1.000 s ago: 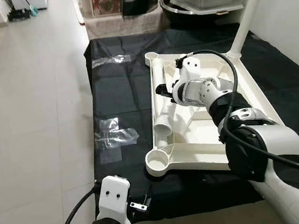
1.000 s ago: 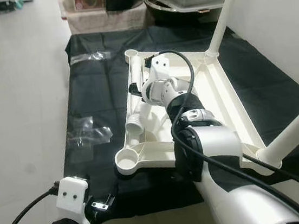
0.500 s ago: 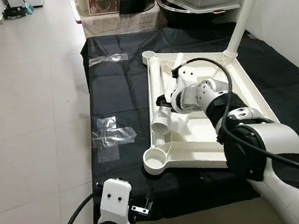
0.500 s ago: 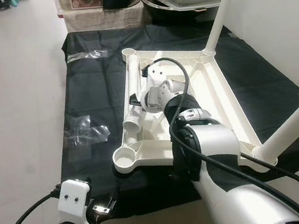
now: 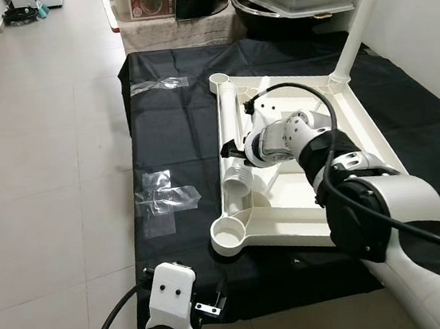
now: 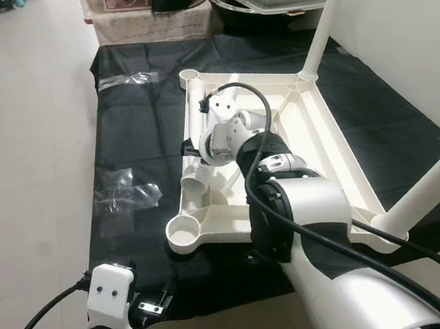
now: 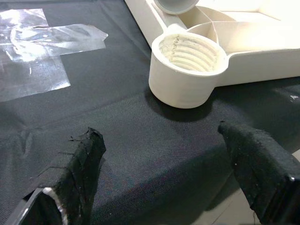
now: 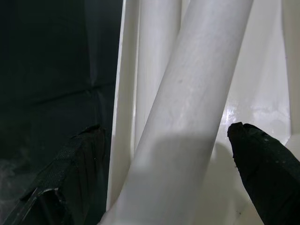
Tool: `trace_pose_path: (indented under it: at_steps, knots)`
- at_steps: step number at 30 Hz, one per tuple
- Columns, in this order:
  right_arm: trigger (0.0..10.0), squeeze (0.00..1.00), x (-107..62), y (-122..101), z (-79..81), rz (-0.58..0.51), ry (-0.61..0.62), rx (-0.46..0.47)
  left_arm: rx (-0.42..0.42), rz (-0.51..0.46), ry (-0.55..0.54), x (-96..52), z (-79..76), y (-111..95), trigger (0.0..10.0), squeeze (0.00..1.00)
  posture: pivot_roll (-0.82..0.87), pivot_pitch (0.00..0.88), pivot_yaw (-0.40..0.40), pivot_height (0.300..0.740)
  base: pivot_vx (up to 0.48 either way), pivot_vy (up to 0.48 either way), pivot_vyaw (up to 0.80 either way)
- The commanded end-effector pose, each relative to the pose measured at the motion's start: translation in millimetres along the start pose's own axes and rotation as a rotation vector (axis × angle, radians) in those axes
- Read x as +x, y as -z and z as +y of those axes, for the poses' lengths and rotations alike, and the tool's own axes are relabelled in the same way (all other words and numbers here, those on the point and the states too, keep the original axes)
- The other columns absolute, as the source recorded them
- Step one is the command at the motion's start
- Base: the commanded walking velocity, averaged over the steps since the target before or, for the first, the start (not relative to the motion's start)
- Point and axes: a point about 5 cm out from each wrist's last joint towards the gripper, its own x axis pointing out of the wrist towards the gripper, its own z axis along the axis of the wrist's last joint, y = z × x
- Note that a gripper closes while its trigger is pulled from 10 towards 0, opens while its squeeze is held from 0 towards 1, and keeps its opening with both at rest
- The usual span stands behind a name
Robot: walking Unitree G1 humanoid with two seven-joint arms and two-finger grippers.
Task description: Building children table
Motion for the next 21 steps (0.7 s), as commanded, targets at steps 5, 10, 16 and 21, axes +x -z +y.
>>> trace_pose_path:
  at_steps: [5,10,16,21]
  knots:
    - [10.0,0.0,10.7,20,-5.8,0.056,0.027,-0.046,-0.009,0.0,0.005,-2.6,-3.1,-1,10.0,0.0,0.07,0.145,-0.141,0.74,0.0,0.0,0.0]
    - [4.2,0.0,15.5,28,-9.7,0.063,0.038,-0.056,-0.011,0.0,0.006,-3.4,-3.8,-1,10.0,0.0,0.07,0.144,-0.142,0.74,0.0,0.0,0.0]
    - [0.0,0.0,16.7,30,-10.3,0.065,0.04,-0.058,-0.013,0.0,0.007,-3.7,-4.1,-1,10.0,0.0,0.07,0.146,-0.14,0.74,0.0,0.0,0.0]
    - [0.0,0.0,18.1,32,-10.6,0.063,0.035,-0.058,-0.017,0.003,0.007,-4.7,-4.9,0,10.0,0.0,0.07,0.148,-0.143,0.74,0.0,0.0,0.0]
